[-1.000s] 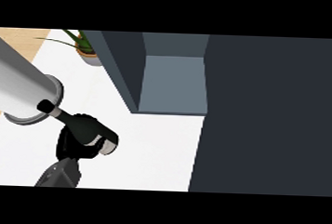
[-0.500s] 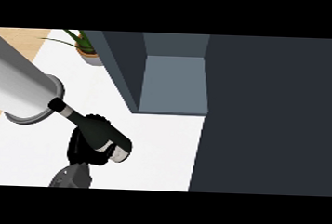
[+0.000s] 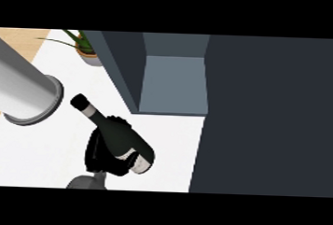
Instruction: Pick up the wine, place it into the cabinet and close the cabinet
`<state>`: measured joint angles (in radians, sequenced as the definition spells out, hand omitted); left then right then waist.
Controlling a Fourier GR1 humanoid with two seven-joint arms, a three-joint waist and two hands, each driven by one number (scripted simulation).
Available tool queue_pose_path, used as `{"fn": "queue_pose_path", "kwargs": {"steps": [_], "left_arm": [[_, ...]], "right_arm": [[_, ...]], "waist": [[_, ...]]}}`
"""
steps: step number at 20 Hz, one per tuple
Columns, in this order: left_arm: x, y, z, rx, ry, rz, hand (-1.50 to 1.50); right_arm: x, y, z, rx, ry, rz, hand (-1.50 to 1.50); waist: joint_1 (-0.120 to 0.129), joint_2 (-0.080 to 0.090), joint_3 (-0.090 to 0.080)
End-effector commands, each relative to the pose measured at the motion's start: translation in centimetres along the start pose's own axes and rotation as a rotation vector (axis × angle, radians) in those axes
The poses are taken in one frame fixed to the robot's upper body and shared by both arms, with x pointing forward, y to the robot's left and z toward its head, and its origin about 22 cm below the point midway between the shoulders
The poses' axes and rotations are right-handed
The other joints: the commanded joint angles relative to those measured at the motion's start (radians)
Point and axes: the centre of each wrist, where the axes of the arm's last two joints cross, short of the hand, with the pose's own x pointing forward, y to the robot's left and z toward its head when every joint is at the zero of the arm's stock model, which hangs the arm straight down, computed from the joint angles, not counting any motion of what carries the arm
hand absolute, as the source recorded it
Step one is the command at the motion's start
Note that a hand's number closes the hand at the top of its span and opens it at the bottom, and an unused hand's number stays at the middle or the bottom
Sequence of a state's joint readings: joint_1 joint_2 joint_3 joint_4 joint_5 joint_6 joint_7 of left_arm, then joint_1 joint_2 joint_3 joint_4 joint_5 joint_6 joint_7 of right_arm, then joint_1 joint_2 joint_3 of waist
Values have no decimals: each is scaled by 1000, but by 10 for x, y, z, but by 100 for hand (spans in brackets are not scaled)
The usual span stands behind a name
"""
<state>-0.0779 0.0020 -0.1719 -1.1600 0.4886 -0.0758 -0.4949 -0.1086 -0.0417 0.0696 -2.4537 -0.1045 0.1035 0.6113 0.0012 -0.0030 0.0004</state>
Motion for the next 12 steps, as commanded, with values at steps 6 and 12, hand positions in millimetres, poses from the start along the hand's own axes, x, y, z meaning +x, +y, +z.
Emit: {"fn": "queue_pose_path", "kwargs": {"steps": [6,12], "left_arm": [[-11,-54,-2,39,49,26,150],[-20,-63,1,98,69,20,150]], "right_arm": [[12,4,5,27,-30,-39,-150],[9,-4,10,30,-10,-29,-150]], "waist": [[-6,3,-1],[-6,3,-1]]}}
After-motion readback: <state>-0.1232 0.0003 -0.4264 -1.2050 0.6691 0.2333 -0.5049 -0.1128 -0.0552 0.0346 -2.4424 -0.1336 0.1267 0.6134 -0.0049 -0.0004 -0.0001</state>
